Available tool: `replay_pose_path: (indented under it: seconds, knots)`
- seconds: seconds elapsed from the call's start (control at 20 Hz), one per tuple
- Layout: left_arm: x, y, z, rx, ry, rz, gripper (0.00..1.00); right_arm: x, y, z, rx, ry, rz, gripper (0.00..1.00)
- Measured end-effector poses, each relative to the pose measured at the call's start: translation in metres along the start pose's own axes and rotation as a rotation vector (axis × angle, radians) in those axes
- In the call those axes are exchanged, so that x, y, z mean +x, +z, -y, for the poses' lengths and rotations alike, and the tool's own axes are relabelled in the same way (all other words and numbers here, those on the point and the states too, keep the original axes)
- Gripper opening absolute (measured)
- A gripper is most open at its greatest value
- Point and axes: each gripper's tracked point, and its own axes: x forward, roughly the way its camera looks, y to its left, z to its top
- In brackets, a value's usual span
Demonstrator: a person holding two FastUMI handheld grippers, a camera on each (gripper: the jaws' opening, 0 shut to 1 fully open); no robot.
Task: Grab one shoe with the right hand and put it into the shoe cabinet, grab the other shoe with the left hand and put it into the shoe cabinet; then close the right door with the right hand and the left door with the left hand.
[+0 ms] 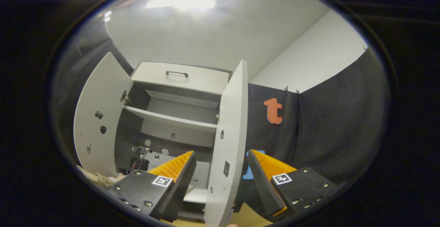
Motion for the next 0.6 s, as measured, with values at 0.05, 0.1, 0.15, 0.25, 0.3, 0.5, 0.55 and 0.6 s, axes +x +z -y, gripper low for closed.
replay_pose_path:
  seconds: [0.05, 0.1, 0.15, 0.25, 0.3, 0.5, 0.55, 0.6]
  knots:
    - [0.0, -0.001, -0.002, -0.003, 0.009, -0.006, 0.0, -0.001, 0.0, 0.002, -0.003, -0.001, 0.001, 0.85]
    - [-0.002, -0.002, -0.002, -0.003, 0.014, -0.011, 0.03, -0.001, 0.0, 0.005, -0.003, -0.001, 0.002, 0.9]
    - [-0.003, -0.002, -0.002, -0.001, 0.017, -0.015, 0.05, -0.002, -0.001, 0.007, -0.002, -0.002, 0.001, 0.9]
    - [-0.01, 0.006, 0.001, 0.033, 0.013, 0.004, 0.18, -0.002, -0.004, 0.012, 0.002, -0.003, -0.003, 0.89]
    - [-0.016, 0.01, 0.004, 0.052, 0.01, 0.016, 0.21, -0.002, -0.006, 0.016, 0.006, -0.004, -0.006, 0.89]
    - [-0.052, 0.032, 0.027, 0.07, -0.031, 0.09, 0.42, 0.001, -0.02, 0.029, 0.024, -0.008, -0.031, 0.9]
    - [-0.064, 0.038, 0.034, 0.067, -0.047, 0.118, 0.35, 0.002, -0.023, 0.033, 0.024, -0.012, -0.036, 0.9]
    - [-0.078, 0.046, 0.041, 0.07, -0.06, 0.15, 0.4, 0.003, -0.026, 0.039, 0.023, -0.017, -0.039, 0.85]
